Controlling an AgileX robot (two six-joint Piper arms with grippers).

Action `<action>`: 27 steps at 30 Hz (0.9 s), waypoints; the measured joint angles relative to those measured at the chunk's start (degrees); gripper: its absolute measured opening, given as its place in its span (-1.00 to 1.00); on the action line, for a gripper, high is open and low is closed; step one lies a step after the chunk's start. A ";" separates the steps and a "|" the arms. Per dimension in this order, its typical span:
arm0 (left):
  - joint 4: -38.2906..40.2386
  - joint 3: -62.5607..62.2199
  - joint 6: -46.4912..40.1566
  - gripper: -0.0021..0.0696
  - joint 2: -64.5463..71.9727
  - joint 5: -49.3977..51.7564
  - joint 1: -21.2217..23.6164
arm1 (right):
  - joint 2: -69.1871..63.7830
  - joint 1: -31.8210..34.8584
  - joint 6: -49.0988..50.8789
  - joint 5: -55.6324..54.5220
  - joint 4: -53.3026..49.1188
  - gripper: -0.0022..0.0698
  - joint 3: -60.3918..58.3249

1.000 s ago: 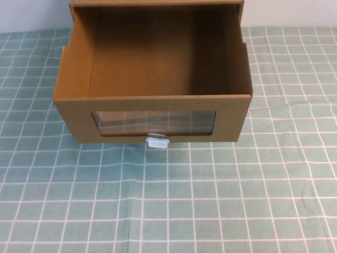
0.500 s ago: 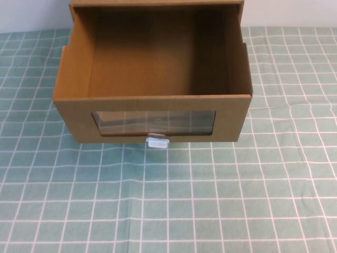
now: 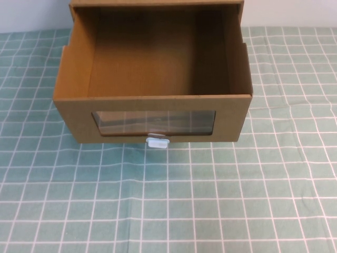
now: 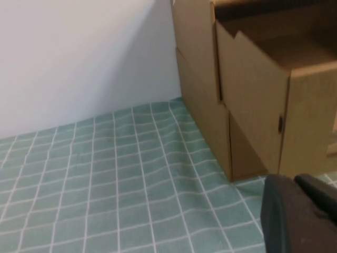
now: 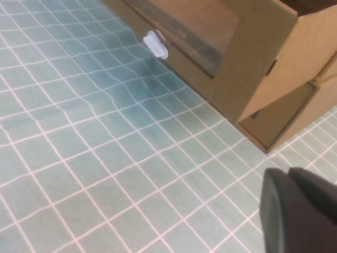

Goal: Open the shoe box
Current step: 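Pull the top drawer of the cardboard box fully open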

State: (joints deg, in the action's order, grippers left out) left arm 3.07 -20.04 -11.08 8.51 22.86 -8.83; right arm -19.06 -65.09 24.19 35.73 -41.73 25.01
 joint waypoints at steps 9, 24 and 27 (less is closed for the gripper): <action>0.68 21.17 0.73 -0.96 -8.93 -7.71 0.00 | 0.00 0.00 0.00 -0.11 0.00 -0.98 0.00; 0.11 21.57 6.09 -0.96 -8.97 -0.62 0.00 | 0.00 0.00 0.00 -0.11 0.00 -0.98 0.00; 0.54 21.57 6.76 -0.96 -8.97 -0.62 0.00 | 0.00 0.00 0.00 -0.11 -0.11 -0.98 0.00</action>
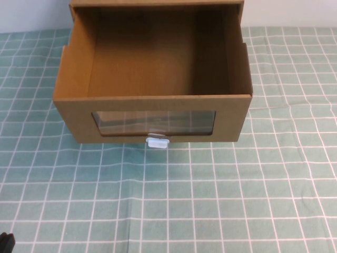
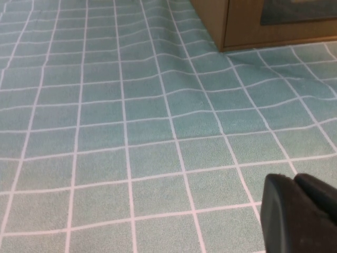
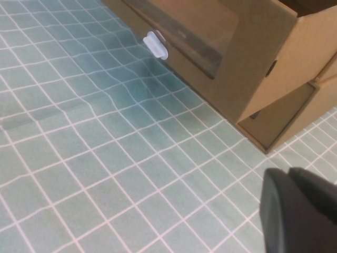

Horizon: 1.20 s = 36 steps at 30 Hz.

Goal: Open the shoe box
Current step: 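Pull the top drawer of the cardboard box fully open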

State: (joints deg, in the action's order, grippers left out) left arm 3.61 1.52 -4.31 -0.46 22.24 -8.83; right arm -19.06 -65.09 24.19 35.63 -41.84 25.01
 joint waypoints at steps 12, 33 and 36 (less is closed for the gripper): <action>0.24 0.00 0.03 -0.96 0.00 0.00 0.00 | 0.00 0.00 0.00 0.00 0.00 -0.98 0.00; 0.37 0.00 0.03 -0.96 0.00 0.00 0.00 | 6.59 36.34 0.00 -13.03 9.27 -0.98 -0.27; 0.37 0.00 0.03 -0.96 0.00 0.00 0.00 | 7.20 46.88 0.00 -17.84 13.79 -0.98 -0.27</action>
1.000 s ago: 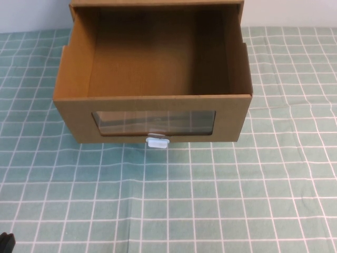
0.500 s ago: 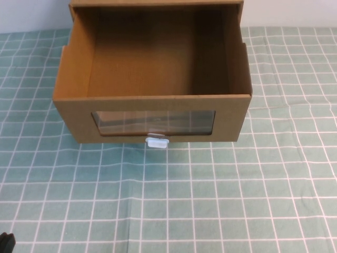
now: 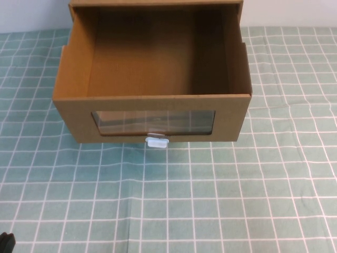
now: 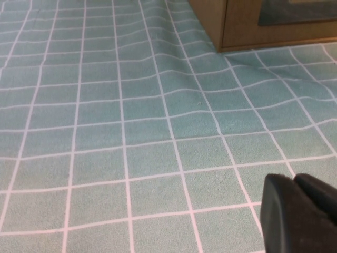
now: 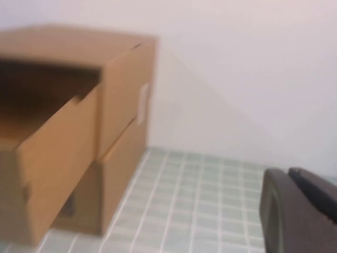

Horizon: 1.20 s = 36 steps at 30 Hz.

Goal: Open the shoe box
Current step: 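Pull the top drawer of the cardboard box fully open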

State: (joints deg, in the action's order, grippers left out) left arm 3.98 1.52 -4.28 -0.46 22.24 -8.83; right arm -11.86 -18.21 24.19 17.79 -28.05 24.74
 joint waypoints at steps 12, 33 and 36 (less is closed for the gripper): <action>0.00 0.00 0.00 -0.96 0.00 0.00 0.00 | 2.94 13.02 -3.55 -6.44 14.57 -0.98 -9.78; 0.00 0.00 0.00 -0.96 0.00 0.10 0.00 | 12.34 16.53 -19.06 4.52 28.05 -0.98 -26.09; 0.00 0.00 0.00 -0.96 -0.09 0.10 0.00 | 12.34 16.53 -19.06 4.55 28.59 -0.98 -26.09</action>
